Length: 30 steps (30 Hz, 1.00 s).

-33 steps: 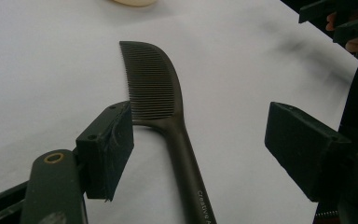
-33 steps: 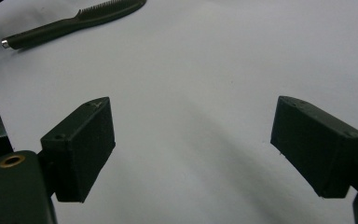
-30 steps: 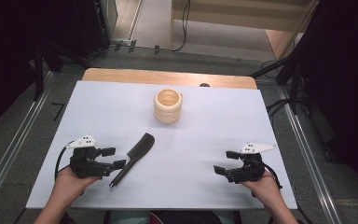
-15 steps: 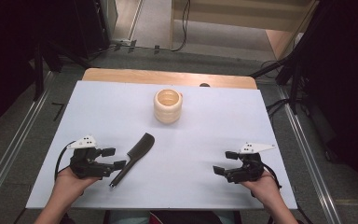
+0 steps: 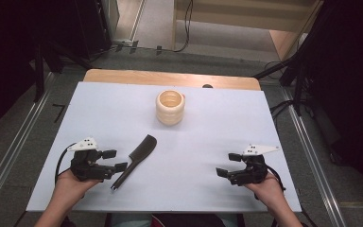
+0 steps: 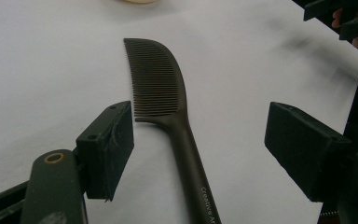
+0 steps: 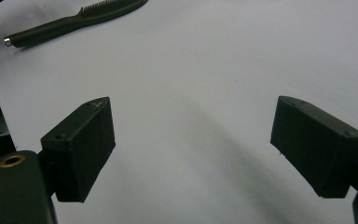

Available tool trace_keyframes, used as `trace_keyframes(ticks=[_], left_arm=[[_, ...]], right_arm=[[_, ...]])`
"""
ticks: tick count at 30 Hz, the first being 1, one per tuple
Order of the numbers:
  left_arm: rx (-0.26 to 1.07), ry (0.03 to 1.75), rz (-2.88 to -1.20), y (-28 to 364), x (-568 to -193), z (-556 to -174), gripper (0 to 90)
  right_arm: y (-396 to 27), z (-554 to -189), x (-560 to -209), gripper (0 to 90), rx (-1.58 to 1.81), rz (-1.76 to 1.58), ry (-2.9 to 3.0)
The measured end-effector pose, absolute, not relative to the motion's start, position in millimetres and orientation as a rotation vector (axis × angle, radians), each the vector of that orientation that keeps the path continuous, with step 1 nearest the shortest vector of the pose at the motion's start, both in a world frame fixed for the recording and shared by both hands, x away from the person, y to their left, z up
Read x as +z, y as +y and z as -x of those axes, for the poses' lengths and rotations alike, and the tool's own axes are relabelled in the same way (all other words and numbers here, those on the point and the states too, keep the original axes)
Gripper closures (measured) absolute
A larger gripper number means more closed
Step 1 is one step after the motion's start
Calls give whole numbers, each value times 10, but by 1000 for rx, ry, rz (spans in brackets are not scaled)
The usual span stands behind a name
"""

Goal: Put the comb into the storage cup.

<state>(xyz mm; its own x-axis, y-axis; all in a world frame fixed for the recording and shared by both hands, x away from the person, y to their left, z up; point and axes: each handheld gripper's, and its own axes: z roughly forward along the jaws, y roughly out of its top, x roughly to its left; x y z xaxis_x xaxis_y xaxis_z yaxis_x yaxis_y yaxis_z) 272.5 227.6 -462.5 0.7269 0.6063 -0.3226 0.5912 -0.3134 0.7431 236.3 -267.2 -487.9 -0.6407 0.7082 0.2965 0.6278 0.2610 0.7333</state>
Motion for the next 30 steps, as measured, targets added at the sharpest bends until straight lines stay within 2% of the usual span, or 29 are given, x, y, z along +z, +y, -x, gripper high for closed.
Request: trace_keyframes(ticks=[18, 30], left_arm=[[41, 937, -1995, 2266, -4599, -2739, 247], [79, 957, -2024, 2090, -4581, -2720, 233]], right_arm=[[-2678, -2364, -4882, 119, 1337, -1292, 2419], [-2690, -2371, -4882, 119, 1328, -1295, 2414]])
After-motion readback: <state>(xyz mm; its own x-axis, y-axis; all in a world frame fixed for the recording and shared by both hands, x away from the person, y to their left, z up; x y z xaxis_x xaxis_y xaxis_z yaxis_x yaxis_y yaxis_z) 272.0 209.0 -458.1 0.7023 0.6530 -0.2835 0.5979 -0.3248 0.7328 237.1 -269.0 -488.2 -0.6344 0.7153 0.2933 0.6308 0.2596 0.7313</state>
